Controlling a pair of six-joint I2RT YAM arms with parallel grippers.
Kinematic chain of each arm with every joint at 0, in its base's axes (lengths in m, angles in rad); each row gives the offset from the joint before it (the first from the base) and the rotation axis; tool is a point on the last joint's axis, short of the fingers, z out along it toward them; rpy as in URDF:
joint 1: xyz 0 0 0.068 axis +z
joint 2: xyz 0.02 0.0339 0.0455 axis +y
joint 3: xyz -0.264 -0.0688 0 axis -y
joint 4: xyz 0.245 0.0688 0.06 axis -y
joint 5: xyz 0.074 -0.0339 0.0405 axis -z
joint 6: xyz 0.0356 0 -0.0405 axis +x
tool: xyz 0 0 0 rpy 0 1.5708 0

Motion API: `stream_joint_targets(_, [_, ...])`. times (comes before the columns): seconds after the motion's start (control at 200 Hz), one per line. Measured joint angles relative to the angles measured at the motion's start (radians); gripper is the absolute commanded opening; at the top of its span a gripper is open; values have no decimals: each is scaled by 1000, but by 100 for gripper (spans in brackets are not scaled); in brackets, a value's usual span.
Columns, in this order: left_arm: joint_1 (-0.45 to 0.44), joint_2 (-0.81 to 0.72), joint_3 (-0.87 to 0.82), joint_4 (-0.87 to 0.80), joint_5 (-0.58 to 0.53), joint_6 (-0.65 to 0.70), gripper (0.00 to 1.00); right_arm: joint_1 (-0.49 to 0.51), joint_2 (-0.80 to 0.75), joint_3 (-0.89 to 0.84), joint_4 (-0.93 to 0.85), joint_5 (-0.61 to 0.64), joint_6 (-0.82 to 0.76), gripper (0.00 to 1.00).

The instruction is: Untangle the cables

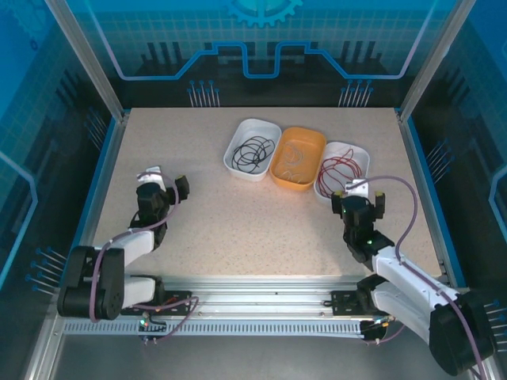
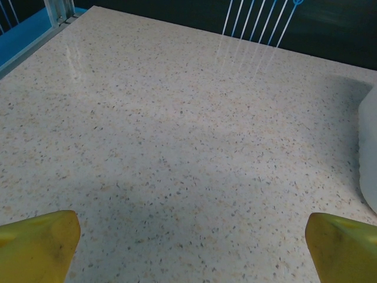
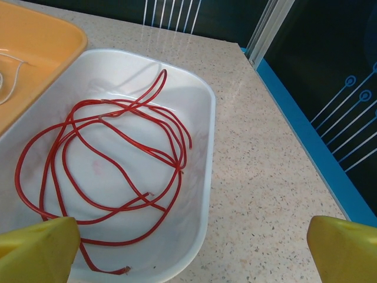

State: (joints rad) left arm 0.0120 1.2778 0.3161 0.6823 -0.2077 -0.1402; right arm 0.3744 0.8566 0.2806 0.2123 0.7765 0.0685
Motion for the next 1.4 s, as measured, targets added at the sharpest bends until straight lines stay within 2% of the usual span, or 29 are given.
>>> stream_joint_targets(0.15, [27,98,-41,189,60,20,99,-44,-54,-40,55,-64,-18,100])
stream_joint_targets(0.3, [63,250,-55,348,148,21,99,-102,-44,-40,95,-137,-19,100])
stream_joint_targets(0.535, [71,279,-2,332,335,73,99,-169,84,-40,204,-233,-24,100])
stream_joint_targets(0.65, [71,279,20,333,390,92,99,-182,148,-49,282,-264,-28,100])
stream_joint_targets(0.885, [71,279,20,318,425,98,99,-225,309,-59,502,-336,-28,100])
stream_joint_targets(1.221, [71,279,20,318,427,99,99,-237,581,-65,828,-406,-36,100])
stream_joint_targets(1.401, [71,279,20,318,434,99,99,-243,609,-66,896,-443,-37,100])
